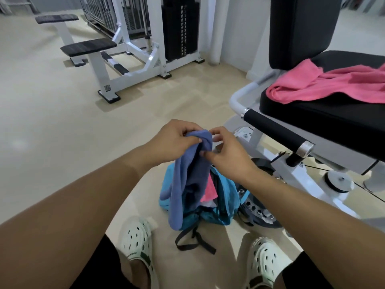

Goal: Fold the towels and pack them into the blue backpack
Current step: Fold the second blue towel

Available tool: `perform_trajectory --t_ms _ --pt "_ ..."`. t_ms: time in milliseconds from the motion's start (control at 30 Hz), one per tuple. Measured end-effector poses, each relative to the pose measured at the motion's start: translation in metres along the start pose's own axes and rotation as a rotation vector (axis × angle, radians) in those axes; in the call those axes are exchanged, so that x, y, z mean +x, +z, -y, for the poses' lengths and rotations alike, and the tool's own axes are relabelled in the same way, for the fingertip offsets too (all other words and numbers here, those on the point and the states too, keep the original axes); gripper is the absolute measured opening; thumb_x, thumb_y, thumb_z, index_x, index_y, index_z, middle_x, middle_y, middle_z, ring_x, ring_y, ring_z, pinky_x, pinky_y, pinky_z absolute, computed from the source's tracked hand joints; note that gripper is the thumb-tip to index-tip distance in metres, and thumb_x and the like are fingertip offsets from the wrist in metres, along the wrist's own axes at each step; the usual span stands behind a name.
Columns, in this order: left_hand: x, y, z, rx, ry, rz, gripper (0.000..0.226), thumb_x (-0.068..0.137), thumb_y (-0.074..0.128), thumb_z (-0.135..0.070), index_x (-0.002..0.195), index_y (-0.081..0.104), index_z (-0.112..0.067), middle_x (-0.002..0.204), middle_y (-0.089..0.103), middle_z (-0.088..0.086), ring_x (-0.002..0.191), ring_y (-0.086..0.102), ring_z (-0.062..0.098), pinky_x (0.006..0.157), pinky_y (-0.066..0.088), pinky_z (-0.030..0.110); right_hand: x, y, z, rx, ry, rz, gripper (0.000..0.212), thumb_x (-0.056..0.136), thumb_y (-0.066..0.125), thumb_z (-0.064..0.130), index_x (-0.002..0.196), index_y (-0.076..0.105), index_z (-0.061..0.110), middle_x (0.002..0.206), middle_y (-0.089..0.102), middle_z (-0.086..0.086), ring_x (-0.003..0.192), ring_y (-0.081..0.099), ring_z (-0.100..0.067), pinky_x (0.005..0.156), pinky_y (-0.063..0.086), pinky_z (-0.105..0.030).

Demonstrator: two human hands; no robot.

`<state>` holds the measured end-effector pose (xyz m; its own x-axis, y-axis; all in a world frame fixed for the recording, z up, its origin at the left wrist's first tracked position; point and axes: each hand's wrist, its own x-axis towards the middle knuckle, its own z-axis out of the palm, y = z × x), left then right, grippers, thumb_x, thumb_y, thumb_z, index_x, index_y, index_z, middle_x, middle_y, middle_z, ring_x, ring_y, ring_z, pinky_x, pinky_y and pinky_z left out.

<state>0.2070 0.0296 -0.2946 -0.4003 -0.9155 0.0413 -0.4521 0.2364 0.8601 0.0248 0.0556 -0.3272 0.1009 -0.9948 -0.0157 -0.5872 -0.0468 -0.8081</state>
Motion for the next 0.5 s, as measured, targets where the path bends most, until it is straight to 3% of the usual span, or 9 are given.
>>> perform_trajectory --t_ms 67,200,267,367,433,500 --pt "0.001 -0.001 0.001 -0.025 -0.002 0.065 0.025 0.092 0.06 0.002 0.1 0.079 -0.012 0.097 0.079 -0.003 0.094 0.071 0.008 0.081 0.053 0.016 0.004 -0.002 -0.005 -0.085 -0.026 0.043 0.013 0.091 0.067 0.03 0.099 0.062 0.021 0.089 0.063 0.005 0.08 0.058 -0.01 0.069 0.045 -0.031" --pt "0.006 0.002 0.005 -0.081 -0.113 0.102 0.016 0.087 0.079 -0.015 0.101 0.072 -0.018 0.091 0.077 0.005 0.083 0.071 0.013 0.075 0.053 0.02 0.007 -0.006 -0.01 0.012 0.08 -0.002 0.02 0.095 0.056 0.018 0.079 0.046 0.012 0.067 0.047 -0.001 0.062 0.04 -0.015 0.059 0.034 -0.031" --pt "0.01 0.005 0.009 -0.042 -0.234 0.2 0.03 0.078 0.087 -0.022 0.098 0.066 -0.018 0.086 0.072 0.012 0.075 0.065 0.016 0.07 0.05 0.027 0.009 -0.007 -0.011 0.108 0.124 -0.057 0.024 0.094 0.052 0.01 0.073 0.039 0.014 0.065 0.04 -0.002 0.063 0.035 -0.016 0.06 0.031 -0.033" --pt "0.014 0.008 0.021 0.049 -0.427 0.346 0.037 0.076 0.089 -0.028 0.1 0.068 -0.011 0.094 0.074 0.011 0.085 0.07 0.022 0.08 0.057 0.035 0.015 -0.005 -0.014 0.197 0.194 -0.151 0.024 0.09 0.049 0.005 0.072 0.037 0.014 0.065 0.037 -0.004 0.067 0.034 -0.017 0.061 0.03 -0.035" --pt "0.013 0.005 0.027 0.102 -0.52 0.467 0.04 0.076 0.088 -0.032 0.106 0.071 -0.013 0.105 0.076 0.008 0.095 0.073 0.024 0.086 0.061 0.038 0.019 -0.005 -0.016 0.234 0.251 -0.216 0.018 0.091 0.047 0.008 0.075 0.04 0.012 0.07 0.042 -0.007 0.069 0.04 -0.018 0.062 0.035 -0.037" --pt "0.009 0.004 0.029 0.171 -0.545 0.564 0.037 0.078 0.086 -0.035 0.105 0.072 -0.015 0.106 0.076 0.003 0.093 0.07 0.021 0.075 0.059 0.03 0.025 -0.007 -0.015 0.248 0.313 -0.254 0.013 0.093 0.047 0.012 0.082 0.052 0.008 0.079 0.059 -0.009 0.073 0.057 -0.024 0.066 0.049 -0.04"
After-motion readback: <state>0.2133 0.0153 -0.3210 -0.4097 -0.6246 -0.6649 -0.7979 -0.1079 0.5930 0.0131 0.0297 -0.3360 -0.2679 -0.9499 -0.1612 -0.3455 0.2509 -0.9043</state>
